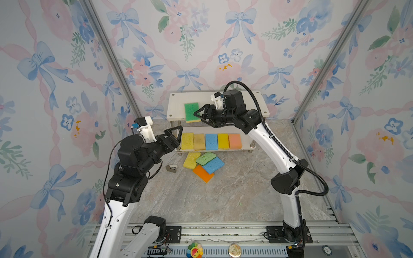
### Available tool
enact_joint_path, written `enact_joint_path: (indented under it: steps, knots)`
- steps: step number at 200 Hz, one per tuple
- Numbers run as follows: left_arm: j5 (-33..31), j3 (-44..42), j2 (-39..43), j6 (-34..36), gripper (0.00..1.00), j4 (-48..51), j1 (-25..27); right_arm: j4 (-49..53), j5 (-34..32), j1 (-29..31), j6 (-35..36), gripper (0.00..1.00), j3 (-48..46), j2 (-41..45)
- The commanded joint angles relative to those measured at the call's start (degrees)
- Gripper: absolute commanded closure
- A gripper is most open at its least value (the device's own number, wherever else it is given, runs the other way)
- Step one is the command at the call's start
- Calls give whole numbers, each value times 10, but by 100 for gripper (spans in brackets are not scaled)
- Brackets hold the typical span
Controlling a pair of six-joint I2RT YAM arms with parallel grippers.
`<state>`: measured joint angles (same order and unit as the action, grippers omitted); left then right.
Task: Place and organize the cleaning sponges onto the shelf
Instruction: 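Carry the green scrub sponge up onto the shelf's top tier with the right gripper, then release the green scrub sponge on the top tier while the left gripper nudges it upright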
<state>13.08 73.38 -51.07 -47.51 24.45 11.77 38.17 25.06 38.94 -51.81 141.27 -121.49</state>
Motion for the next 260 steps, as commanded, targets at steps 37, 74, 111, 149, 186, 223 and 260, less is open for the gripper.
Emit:
enact_joint_path:
  steps: [37, 74, 111, 149, 186, 223, 260]
  knots:
    - [105, 28, -95, -77, 16, 8, -29, 28, 10, -24, 26, 30, -21, 45]
    - [167, -9, -113, -174, 18, -71, -49, 37, 8, -34, 45, 30, -74, 101]
    - [188, -5, -148, -188, 30, -80, -53, 31, 0, -51, 59, 31, -171, 181]
    - [192, 8, -181, -184, 41, -81, -58, -12, -1, -79, 45, 33, -296, 263]
    - [190, 36, -212, -178, 42, -81, -58, -26, 0, -95, 43, 33, -370, 325]
    - [185, 57, -236, -173, 49, -81, -58, -36, 1, -107, 39, 33, -409, 352]
    - [184, 76, -260, -172, 53, -84, -56, -38, 3, -114, 39, 34, -414, 355]
